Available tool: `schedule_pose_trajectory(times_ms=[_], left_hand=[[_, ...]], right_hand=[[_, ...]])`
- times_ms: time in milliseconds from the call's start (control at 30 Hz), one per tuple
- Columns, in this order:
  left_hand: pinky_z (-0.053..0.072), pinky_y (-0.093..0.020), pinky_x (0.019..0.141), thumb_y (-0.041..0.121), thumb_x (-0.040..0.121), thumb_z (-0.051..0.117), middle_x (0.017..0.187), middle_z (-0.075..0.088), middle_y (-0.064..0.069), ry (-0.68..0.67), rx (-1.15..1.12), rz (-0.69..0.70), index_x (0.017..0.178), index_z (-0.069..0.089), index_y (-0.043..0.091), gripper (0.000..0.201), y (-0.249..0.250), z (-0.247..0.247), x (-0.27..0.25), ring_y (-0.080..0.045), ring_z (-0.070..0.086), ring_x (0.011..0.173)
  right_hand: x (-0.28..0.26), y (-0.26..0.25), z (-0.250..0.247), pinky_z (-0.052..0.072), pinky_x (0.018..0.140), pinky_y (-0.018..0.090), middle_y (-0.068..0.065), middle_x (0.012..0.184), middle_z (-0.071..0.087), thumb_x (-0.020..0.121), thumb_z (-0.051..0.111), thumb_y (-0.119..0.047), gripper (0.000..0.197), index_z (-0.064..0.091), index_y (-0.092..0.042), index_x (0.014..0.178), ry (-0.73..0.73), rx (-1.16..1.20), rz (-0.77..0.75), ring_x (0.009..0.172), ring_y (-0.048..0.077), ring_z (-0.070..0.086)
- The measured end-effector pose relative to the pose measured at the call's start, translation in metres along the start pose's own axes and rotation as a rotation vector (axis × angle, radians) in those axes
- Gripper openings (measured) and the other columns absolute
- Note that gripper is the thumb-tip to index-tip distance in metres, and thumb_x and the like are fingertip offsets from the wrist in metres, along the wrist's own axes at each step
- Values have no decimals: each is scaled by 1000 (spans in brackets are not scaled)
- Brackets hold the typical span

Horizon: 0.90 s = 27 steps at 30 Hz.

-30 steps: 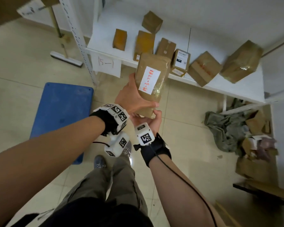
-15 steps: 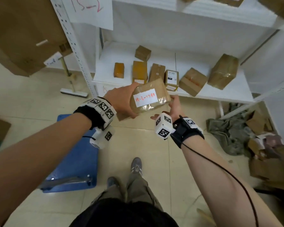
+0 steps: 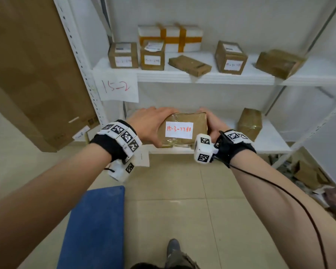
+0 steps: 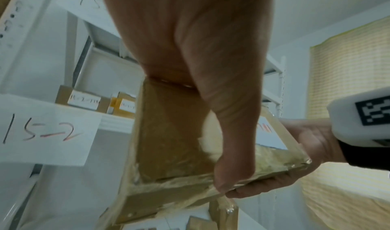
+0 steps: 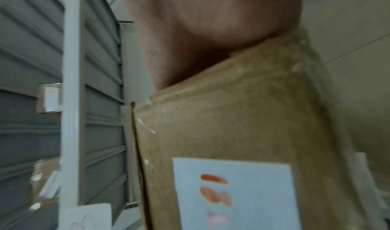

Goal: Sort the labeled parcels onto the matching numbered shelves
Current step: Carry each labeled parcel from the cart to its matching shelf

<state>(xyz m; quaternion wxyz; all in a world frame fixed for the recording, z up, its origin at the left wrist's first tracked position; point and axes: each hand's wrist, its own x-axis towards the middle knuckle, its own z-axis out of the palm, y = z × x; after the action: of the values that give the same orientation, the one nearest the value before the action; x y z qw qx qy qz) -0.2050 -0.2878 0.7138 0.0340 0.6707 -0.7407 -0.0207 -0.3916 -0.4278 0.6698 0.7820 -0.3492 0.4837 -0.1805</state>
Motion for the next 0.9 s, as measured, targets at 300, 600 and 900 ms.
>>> schedule_pose_trajectory(times_ms=[300, 600, 900], left_hand=[[38, -36, 103, 72, 92, 39, 143, 53, 3, 369, -626, -174, 139, 51, 29, 65, -13, -96, 3, -18, 50, 130], [58, -41, 67, 65, 84, 55, 95, 63, -9, 197, -1609, -349, 107, 68, 23, 49, -43, -178, 34, -28, 64, 83], [52, -32, 69, 50, 72, 70, 92, 54, -5, 303, -1553, -301, 81, 63, 25, 27, -52, -232, 53, -22, 55, 87]], right_hand=[[-69, -84, 30, 58, 71, 36, 8, 92, 68, 76, 71, -41, 28, 65, -17, 89, -14, -31, -333, 77, 28, 69], [-121, -168, 74, 62, 60, 41, 12, 98, 63, 94, 53, -37, 26, 62, -13, 89, -99, 25, -538, 80, 30, 65], [-136, -218, 82, 54, 79, 38, 8, 88, 64, 81, 65, -45, 27, 59, -19, 86, -36, 5, -674, 78, 27, 64]])
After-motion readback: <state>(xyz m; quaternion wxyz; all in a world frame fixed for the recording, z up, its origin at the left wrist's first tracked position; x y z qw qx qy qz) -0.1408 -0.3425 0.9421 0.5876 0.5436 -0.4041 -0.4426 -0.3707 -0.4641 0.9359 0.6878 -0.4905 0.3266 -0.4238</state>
